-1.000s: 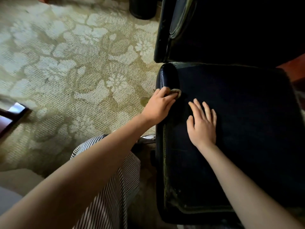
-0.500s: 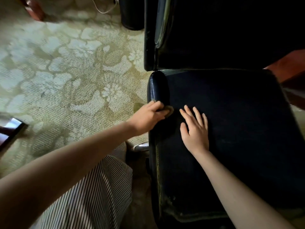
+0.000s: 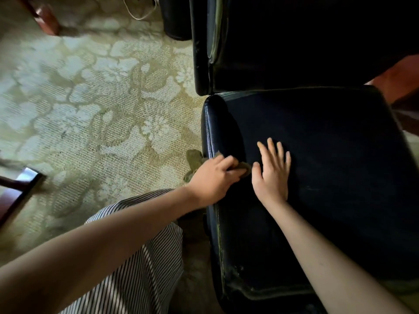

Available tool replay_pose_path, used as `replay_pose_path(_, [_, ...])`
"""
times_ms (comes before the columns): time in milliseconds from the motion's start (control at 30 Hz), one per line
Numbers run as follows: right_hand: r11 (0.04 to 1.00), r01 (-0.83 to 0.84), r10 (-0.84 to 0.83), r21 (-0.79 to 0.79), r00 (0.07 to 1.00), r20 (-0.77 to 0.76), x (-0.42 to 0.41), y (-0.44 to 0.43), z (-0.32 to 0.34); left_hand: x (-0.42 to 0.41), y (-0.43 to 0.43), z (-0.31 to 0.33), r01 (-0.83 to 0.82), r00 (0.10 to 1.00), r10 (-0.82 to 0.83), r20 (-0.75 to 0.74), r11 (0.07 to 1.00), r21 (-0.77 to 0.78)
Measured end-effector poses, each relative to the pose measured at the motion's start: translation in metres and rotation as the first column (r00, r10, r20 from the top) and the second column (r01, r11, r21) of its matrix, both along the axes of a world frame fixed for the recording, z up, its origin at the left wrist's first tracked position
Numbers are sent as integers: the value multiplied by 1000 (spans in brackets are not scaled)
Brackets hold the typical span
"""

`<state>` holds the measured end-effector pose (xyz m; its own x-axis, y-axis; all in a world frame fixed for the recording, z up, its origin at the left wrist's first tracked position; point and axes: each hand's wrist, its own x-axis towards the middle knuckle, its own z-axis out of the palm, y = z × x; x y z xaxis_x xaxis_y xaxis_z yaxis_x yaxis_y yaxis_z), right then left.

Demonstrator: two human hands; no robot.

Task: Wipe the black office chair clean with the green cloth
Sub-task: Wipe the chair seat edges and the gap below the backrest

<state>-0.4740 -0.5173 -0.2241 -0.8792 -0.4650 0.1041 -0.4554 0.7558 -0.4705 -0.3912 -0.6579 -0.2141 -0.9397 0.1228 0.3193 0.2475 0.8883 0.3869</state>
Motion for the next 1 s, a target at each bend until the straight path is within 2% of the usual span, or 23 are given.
replay_pose_path(100, [1000,-5,5,-22,1000,1,0,0,-2,21,9,-8,45,999,-44,-20,998,34])
replay_pose_path(167, [998,-2,2,-56,1000,7,0,0,-1,24,9,-10,-87,996,92,-7,960,265])
replay_pose_path(200, [998,-5,5,-61,1000,4,1,1,0,22,8,-8,-237,969,241,48,869,433])
replay_pose_path(233, [998,-12,12,-58,1000,-10,1,1,2,20,4,-4,-408,905,399,151,706,579])
replay_pose_path(267, [999,-21,19,-50,999,-38,2,2,4,17,-2,0,-547,817,499,288,513,662])
replay_pose_path(300, [999,-30,27,-36,997,-77,5,3,5,15,-9,2,-635,737,538,409,343,692])
replay_pose_path(333, [999,-35,32,-21,993,-118,10,4,8,13,-17,3,-678,684,545,485,232,697])
replay_pose_path(367, [999,-36,35,-6,988,-150,18,6,9,13,-23,1,-698,658,535,530,169,696])
replay_pose_path(400, [999,-34,35,8,986,-166,29,8,11,13,-26,0,-711,647,516,561,143,688])
replay_pose_path(500, [997,-51,58,59,990,-131,60,14,10,12,-18,-9,-750,637,436,636,163,641])
replay_pose_path(567, [990,-69,83,125,991,-106,68,13,5,12,-9,-14,-734,657,392,643,142,664])
replay_pose_path(733, [989,-4,17,150,997,-79,60,-4,-1,9,0,-17,-694,673,351,651,-4,720])
replay_pose_path(800, [989,16,-1,144,995,-103,60,-7,-2,9,1,-21,-678,681,359,638,-20,735])
replay_pose_path(933, [993,53,-40,107,992,-118,57,-16,-3,13,1,-25,-671,691,391,608,37,740])
replay_pose_path(1000, [993,79,-70,88,992,-107,55,-22,-3,16,0,-25,-668,707,391,590,94,738])
